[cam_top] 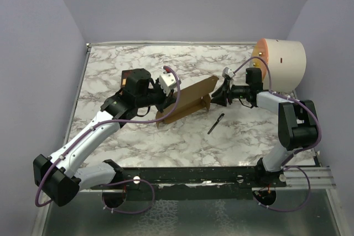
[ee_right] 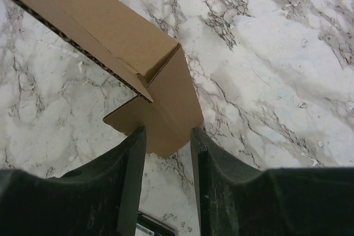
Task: Fold the paper box
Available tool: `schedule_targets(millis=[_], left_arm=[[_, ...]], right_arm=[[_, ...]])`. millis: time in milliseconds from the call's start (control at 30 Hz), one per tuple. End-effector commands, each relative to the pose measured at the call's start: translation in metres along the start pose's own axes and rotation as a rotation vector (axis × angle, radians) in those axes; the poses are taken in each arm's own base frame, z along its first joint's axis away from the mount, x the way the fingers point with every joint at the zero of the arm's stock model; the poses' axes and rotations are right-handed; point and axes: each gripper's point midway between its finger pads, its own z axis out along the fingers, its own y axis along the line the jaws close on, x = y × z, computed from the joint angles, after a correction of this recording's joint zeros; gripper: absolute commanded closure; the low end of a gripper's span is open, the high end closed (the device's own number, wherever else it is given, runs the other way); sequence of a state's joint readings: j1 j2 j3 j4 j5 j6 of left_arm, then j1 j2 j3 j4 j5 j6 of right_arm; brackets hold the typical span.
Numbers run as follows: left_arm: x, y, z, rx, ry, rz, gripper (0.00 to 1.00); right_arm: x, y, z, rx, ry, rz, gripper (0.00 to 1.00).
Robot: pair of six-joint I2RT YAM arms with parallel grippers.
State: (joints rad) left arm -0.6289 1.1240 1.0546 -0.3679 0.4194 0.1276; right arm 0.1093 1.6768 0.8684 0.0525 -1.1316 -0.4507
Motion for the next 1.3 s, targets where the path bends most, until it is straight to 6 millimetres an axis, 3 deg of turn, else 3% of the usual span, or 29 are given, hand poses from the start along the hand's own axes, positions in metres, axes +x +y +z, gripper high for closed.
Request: schedule_targets(millis=[0,600,833,933,1067,1267], left_arm=[[0.001,-0.002,0.002,0.011,0.020,-0.018,1.00],[-0.001,-0.003,0.003,0.024,0.011,-0.018,1.00],[0.000,-0.004,0.005,0.034,0.016,-0.020,1.00],[0.000,-0.004,0.004,0.031,0.019,-0.022,1.00],[0.001,-0.004,0.002,0.025,0.020,-0.018,1.00],[0.003,-0.003,0.004,0.025,0.023,-0.018,1.00]], right_arm=[[-0.005,0.006,0.002,-0.027,-0.012,-0.019,0.61],[-0.013,0.030,0.003,-0.102,-0.081,0.064,0.60],[-0.015,0.025,0.015,-0.065,-0.069,0.074,0.59],[-0.019,0.033,0.015,-0.104,-0.088,0.056,0.59],[-0.024,0.046,0.010,-0.158,-0.091,-0.010,0.49],[-0.021,0.038,0.005,-0.140,-0.075,0.030,0.46]])
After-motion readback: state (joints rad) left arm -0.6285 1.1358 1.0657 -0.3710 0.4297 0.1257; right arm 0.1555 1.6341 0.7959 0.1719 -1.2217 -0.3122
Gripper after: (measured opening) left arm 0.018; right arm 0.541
